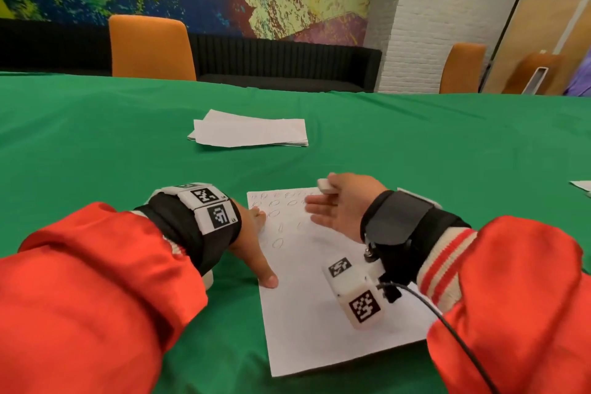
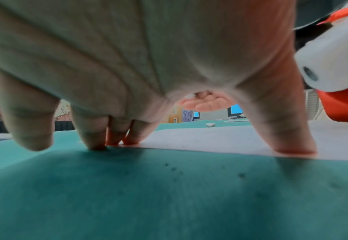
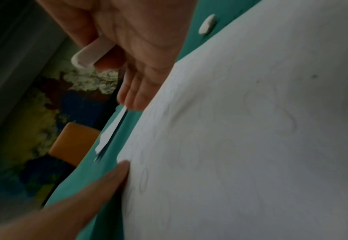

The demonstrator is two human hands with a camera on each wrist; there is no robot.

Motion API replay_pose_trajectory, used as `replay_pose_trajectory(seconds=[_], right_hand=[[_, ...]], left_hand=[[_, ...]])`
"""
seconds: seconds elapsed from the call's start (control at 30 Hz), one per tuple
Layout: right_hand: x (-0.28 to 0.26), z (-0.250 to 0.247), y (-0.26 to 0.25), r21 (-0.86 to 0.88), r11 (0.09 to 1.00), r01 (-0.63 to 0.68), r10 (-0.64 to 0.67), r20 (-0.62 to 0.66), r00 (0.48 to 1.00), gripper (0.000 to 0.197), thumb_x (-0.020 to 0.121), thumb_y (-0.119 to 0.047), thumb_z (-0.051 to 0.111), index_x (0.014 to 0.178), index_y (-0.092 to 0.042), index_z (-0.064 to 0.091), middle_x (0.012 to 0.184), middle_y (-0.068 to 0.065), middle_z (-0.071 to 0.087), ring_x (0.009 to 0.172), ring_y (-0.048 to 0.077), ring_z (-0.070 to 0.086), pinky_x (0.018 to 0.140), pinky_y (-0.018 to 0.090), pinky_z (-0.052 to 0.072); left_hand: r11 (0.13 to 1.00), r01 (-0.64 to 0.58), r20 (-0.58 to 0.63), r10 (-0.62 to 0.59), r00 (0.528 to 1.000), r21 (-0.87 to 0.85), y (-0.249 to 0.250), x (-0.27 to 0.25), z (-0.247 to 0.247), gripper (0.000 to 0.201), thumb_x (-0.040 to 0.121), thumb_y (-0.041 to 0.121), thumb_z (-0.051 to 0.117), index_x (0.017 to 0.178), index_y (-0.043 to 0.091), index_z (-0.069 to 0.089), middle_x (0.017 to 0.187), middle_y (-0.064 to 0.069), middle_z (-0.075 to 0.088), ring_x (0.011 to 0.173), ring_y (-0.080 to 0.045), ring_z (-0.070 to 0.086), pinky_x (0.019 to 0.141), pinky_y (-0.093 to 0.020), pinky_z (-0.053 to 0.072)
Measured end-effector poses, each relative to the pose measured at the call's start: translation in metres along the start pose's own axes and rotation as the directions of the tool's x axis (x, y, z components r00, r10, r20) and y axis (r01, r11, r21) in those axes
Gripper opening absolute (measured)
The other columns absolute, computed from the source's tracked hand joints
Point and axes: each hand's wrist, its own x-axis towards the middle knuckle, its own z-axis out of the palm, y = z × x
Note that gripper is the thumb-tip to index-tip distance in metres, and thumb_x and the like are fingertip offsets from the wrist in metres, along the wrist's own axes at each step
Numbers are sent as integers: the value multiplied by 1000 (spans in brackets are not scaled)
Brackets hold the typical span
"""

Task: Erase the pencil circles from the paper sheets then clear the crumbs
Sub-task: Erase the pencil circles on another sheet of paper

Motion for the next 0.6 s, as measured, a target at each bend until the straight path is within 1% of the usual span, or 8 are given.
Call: replay_pose_trajectory(seconds=[0.1,0.17,0.23,0.33,0.4,0.5,0.53,0.6], right_hand=[[0,16,19,-129,986,-109,127,137,982,34,102,-25,30,83,-5,48,90,17,57,78,25,56,78,38,47],[2,16,25,-267,956,-123,151,90,984,31,101,-24,34,81,-6,50,86,13,56,73,21,55,70,35,48],[6,6,14,-428,903,-45,41,-19,999,25,98,-21,40,83,-7,53,88,10,56,71,19,53,65,30,46],[2,-8,-16,-772,632,63,-197,-82,977,25,98,-24,42,110,-9,58,103,7,53,91,21,51,76,31,41],[-6,-10,-28,-915,395,76,-236,-21,971,23,96,-23,46,106,-9,61,107,8,59,97,22,58,76,31,44],[-13,-3,-29,-975,165,147,-195,114,974,12,85,-25,63,86,-13,67,78,-3,65,68,10,60,56,20,45],[-14,2,-27,-984,72,165,-179,150,972,13,83,-26,66,86,-14,69,70,-6,62,63,8,57,53,18,42],[-13,12,-25,-974,-86,210,-169,222,960,17,84,-27,66,93,-15,72,68,-7,61,66,9,55,55,17,40]], left_hand=[[1000,-9,-13,9,1000,-7,1,-1,0,121,71,72,61,152,14,-8,160,1,-5,145,-17,12,114,-30,13],[1000,-12,-18,12,1000,-2,2,-2,-1,120,72,71,61,152,13,-8,160,0,-5,146,-17,11,115,-30,13],[1000,-14,-17,14,1000,-10,1,-3,0,120,72,69,62,152,14,-8,160,1,-6,146,-17,11,115,-30,12],[1000,-9,-13,9,1000,-9,-1,-2,1,121,71,70,62,152,14,-9,160,2,-8,146,-17,11,115,-31,12],[1000,-11,-11,11,1000,-9,-1,-1,1,121,71,70,62,152,15,-9,160,3,-9,146,-17,10,115,-32,11],[1000,-14,-9,14,1000,-12,-1,-1,0,121,71,70,62,152,15,-9,160,2,-9,146,-17,10,115,-32,12],[1000,-15,-9,15,1000,-13,-1,-1,0,120,72,70,62,152,15,-9,160,2,-8,146,-17,11,115,-32,12],[1000,-14,-11,14,1000,-11,-1,-1,0,120,71,71,61,152,16,-8,160,2,-8,146,-17,11,115,-31,13]])
